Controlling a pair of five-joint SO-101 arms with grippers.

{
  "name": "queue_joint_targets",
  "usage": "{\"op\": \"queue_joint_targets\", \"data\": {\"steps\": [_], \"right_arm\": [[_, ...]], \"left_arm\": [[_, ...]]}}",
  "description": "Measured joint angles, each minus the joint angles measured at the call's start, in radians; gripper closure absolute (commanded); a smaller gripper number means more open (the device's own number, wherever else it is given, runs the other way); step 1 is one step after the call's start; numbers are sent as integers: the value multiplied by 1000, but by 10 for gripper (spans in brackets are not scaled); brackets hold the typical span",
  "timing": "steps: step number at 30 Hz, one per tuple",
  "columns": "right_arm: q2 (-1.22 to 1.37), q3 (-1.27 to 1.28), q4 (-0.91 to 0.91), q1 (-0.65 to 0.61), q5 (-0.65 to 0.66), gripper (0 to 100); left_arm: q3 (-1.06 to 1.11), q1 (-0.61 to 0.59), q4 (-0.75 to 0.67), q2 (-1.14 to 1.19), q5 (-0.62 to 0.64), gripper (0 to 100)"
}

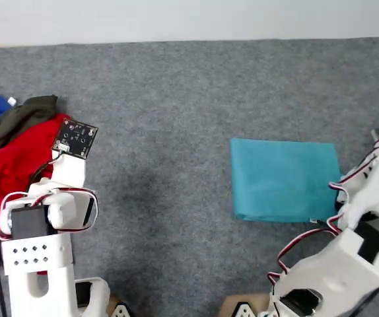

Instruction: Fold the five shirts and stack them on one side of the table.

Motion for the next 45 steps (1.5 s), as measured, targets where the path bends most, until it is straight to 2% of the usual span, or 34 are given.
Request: {"op": "queue_joint_targets", "data": {"steps": [15, 20, 29, 31, 35, 39, 45], "right_arm": [[-15, -78, 100, -2, 0, 824], [6, -78, 28, -3, 0, 823], [212, -80, -29, -83, 0, 824], [224, -87, -38, -92, -12, 854], [230, -98, -40, -104, -23, 985], [230, -98, -49, -109, -23, 990], [232, -98, -38, -196, -23, 989]], "left_arm": [[0, 0, 0, 0, 0, 996], [0, 0, 0, 0, 0, 996], [0, 0, 0, 0, 0, 996], [0, 0, 0, 0, 0, 996], [0, 0, 0, 0, 0, 996], [0, 0, 0, 0, 0, 996], [0, 0, 0, 0, 0, 996]]}}
